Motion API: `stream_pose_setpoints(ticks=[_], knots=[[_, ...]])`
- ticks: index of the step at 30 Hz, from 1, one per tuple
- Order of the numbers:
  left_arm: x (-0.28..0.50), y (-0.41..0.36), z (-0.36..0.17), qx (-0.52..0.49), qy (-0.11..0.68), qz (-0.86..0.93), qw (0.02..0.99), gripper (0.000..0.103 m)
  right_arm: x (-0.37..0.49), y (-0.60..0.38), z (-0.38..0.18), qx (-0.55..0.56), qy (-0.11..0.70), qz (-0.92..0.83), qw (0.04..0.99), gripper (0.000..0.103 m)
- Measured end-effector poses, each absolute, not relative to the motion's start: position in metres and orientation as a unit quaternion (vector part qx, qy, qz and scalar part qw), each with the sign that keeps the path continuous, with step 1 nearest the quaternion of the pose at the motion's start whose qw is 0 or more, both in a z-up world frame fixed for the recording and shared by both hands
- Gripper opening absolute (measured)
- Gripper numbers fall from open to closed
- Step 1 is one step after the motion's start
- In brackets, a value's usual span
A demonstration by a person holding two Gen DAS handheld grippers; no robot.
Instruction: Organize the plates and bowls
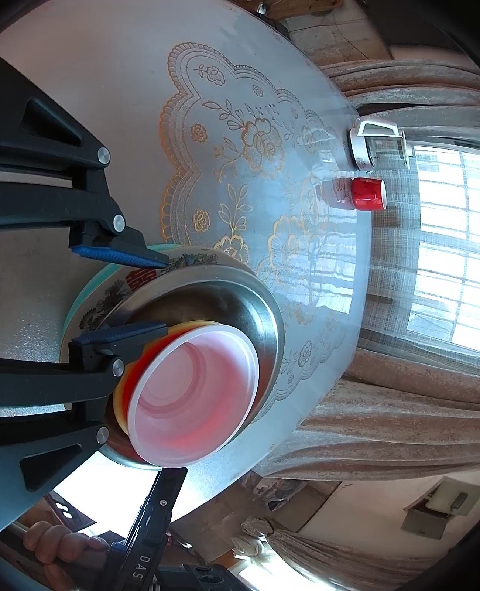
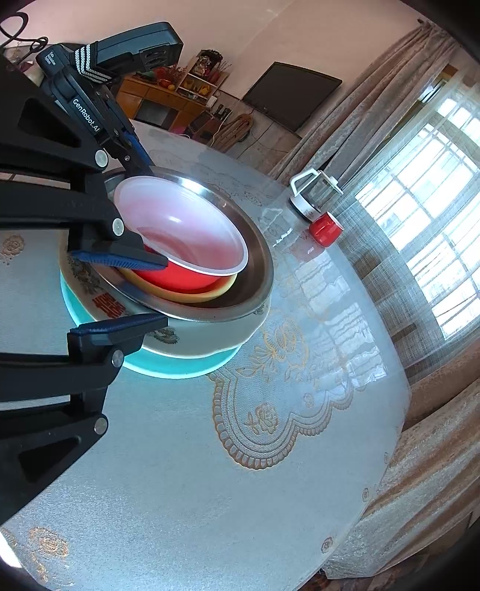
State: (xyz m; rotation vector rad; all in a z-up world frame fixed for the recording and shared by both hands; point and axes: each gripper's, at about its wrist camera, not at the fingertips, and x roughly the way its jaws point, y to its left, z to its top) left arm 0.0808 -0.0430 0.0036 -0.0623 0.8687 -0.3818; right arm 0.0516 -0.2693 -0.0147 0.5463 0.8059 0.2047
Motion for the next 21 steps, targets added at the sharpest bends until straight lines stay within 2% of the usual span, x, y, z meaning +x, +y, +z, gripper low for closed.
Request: stream_pose_setpoints(ticks=[21], knots=[[0.066, -0.033, 0.011, -0.034, 0.402, -0.177, 0.898, 0.032, 0.043, -0.259, -0.016, 0.240, 0.390, 0.084, 0.885, 0.030]])
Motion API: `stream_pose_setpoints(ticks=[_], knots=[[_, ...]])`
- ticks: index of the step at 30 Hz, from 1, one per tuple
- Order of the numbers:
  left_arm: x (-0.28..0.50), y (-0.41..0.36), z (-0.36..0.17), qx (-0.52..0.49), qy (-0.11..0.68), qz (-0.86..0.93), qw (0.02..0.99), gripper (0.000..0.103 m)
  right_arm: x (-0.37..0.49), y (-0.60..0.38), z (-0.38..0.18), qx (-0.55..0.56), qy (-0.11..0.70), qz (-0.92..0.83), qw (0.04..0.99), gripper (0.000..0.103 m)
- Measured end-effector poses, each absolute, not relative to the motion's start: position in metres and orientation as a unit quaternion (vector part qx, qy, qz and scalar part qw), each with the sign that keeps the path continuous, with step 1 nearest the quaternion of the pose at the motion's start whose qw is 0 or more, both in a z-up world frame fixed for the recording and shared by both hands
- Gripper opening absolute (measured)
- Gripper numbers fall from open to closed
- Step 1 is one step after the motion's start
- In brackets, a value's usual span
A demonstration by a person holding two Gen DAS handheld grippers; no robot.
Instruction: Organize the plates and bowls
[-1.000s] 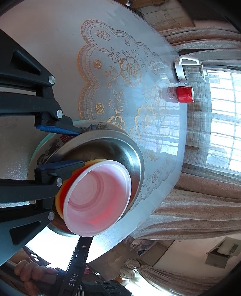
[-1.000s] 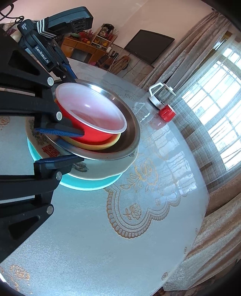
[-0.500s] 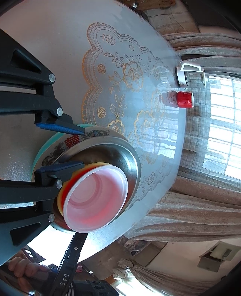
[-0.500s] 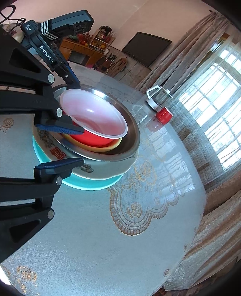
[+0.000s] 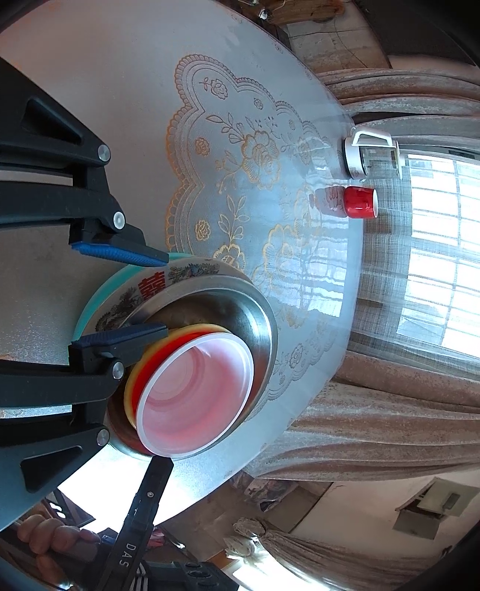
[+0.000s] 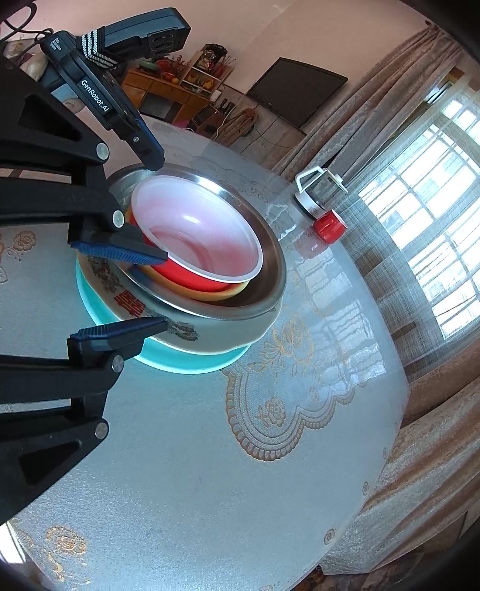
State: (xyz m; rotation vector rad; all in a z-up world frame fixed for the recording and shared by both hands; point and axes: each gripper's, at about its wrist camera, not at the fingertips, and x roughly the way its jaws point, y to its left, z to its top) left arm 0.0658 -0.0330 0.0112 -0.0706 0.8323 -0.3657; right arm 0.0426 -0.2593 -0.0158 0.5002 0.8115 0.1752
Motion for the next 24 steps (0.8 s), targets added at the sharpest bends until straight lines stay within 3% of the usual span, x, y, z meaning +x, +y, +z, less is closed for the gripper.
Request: stream_pose_setpoints(ticks=[11, 24], knots=[[0.052, -0.022, 0.013, -0.016, 0.383, -0.146, 0.912, 0.039, 0.031, -0.239, 0.000, 0.167, 0.359, 0.044, 0.917, 0.036], [0.033, -0.016, 0.017, 0.023, 0.330, -0.084, 0.940, 0.060, 0.014, -0.211, 0.009, 0.120, 0.324, -0.015, 0.938, 0.039]])
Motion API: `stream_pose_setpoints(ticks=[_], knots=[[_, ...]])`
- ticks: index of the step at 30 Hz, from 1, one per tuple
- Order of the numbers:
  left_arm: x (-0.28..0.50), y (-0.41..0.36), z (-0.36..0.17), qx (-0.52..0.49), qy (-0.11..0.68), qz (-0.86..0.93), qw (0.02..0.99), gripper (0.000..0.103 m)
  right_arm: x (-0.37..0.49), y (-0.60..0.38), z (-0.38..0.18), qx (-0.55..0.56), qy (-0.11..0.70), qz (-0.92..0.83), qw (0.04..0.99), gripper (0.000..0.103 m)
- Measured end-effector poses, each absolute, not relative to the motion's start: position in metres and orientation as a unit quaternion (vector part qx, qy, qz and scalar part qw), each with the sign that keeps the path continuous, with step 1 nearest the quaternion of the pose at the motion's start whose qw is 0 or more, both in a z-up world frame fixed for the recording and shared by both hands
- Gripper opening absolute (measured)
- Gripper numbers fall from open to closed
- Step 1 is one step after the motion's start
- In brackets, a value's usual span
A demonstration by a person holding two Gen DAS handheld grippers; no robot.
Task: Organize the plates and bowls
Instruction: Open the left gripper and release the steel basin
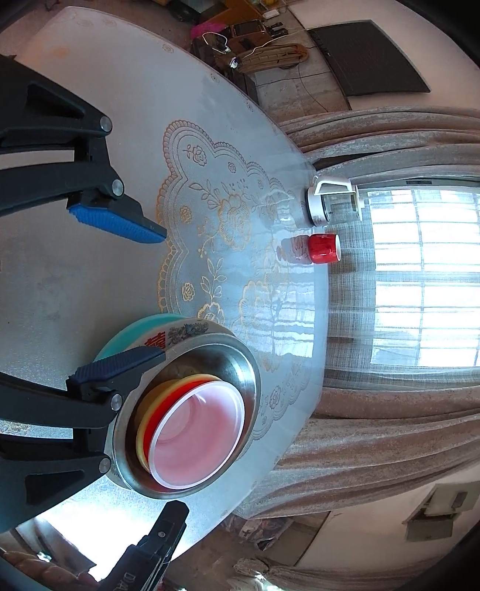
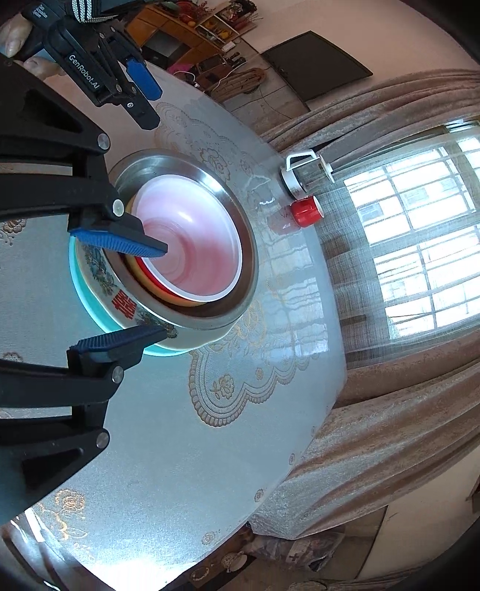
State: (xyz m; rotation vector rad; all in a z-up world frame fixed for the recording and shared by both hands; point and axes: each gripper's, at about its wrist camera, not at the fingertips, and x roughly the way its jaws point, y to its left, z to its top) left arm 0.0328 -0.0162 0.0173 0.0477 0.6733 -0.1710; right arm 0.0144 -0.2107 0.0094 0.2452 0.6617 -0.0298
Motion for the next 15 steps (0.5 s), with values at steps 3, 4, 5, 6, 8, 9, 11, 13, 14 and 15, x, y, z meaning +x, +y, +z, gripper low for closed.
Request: stream_pose_setpoints(ticks=[3, 4, 5, 6, 8, 9, 11, 13, 14, 15], knots=[[0.030, -0.017, 0.020, 0.023, 0.322, -0.083, 0.943, 0.066, 0.015, -0.200, 0.013, 0.103, 0.316, -0.019, 0.943, 0.039], [0.030, -0.016, 0.020, 0.023, 0.320, -0.083, 0.943, 0.067, 0.015, -0.196, 0.013, 0.098, 0.314, -0.020, 0.944, 0.039], [0.030, -0.017, 0.020, 0.023, 0.319, -0.082, 0.944, 0.067, 0.015, -0.194, 0.014, 0.095, 0.313, -0.019, 0.945, 0.039], [0.030, -0.016, 0.020, 0.023, 0.319, -0.081, 0.944, 0.067, 0.015, -0.191, 0.014, 0.093, 0.313, -0.017, 0.945, 0.039], [0.031, -0.015, 0.020, 0.022, 0.319, -0.079, 0.944, 0.067, 0.015, -0.186, 0.013, 0.089, 0.312, -0.016, 0.946, 0.039], [0.030, -0.015, 0.021, 0.022, 0.319, -0.076, 0.944, 0.067, 0.015, -0.184, 0.013, 0.087, 0.312, -0.015, 0.946, 0.039], [0.030, -0.015, 0.021, 0.023, 0.316, -0.072, 0.946, 0.067, 0.016, -0.181, 0.013, 0.080, 0.310, -0.017, 0.947, 0.039], [0.031, -0.014, 0.021, 0.023, 0.315, -0.070, 0.946, 0.067, 0.017, -0.179, 0.014, 0.079, 0.309, -0.017, 0.948, 0.039], [0.032, -0.014, 0.021, 0.022, 0.314, -0.069, 0.946, 0.067, 0.017, -0.179, 0.014, 0.078, 0.309, -0.018, 0.948, 0.039], [0.032, -0.013, 0.021, 0.021, 0.315, -0.068, 0.947, 0.067, 0.018, -0.178, 0.014, 0.078, 0.308, -0.019, 0.948, 0.039]])
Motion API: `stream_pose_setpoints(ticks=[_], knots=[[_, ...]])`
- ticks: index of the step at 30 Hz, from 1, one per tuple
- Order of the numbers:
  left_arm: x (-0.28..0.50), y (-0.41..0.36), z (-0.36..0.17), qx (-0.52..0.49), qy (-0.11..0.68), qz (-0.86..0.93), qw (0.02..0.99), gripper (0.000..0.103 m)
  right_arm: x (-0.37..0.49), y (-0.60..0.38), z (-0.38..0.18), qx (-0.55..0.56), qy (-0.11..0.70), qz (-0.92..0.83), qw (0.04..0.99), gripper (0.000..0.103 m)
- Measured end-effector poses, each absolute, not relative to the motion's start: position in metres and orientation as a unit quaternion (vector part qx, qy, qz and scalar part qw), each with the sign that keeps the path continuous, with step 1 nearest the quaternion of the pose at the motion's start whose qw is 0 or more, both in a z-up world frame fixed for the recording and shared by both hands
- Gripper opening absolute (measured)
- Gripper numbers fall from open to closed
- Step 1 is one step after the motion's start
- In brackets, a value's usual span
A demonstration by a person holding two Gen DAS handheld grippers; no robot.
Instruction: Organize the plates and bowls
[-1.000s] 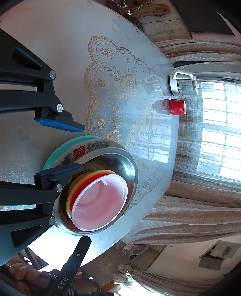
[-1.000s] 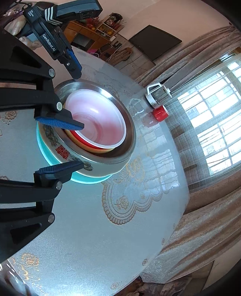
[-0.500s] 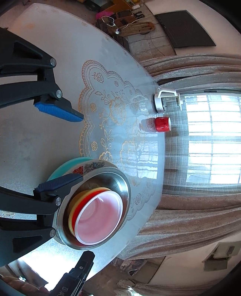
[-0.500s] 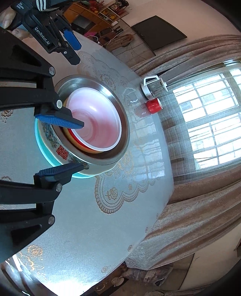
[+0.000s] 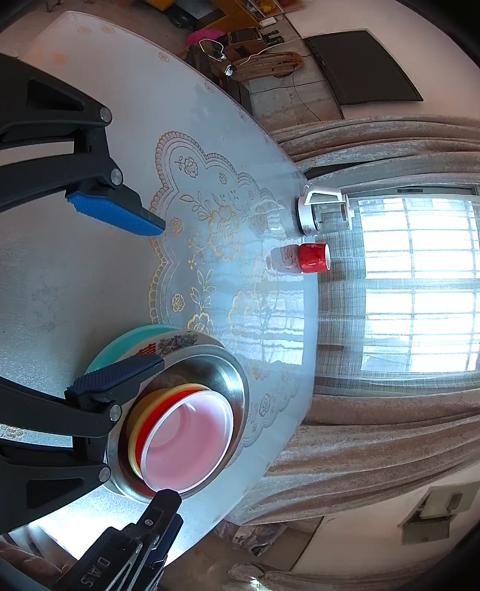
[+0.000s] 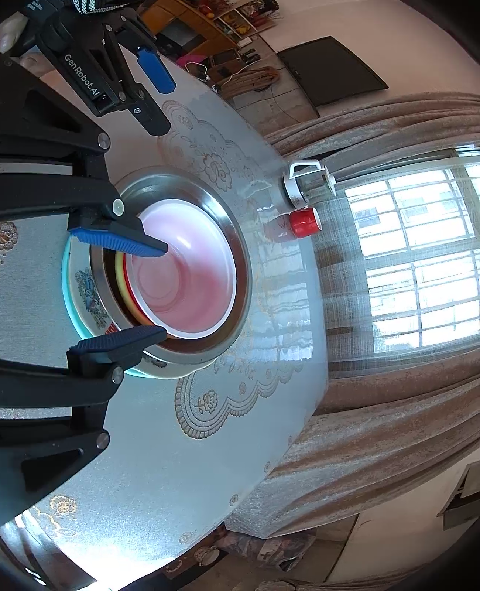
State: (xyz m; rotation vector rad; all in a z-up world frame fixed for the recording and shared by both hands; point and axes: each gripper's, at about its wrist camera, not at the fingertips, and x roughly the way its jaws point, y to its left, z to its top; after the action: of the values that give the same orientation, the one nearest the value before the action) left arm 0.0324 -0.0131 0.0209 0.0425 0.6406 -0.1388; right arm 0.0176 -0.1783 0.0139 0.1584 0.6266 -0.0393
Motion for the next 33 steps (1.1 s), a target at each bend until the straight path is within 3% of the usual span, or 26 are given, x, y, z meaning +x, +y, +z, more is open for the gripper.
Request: stream_pose_setpoints(ticks=[33], knots=[[0.0297, -0.0100, 0.0197, 0.025, 0.317, -0.051, 0.947, 0.069, 0.0184, -0.1726, 0.0152, 0.072, 0.305, -0.018, 0.949, 0.039]])
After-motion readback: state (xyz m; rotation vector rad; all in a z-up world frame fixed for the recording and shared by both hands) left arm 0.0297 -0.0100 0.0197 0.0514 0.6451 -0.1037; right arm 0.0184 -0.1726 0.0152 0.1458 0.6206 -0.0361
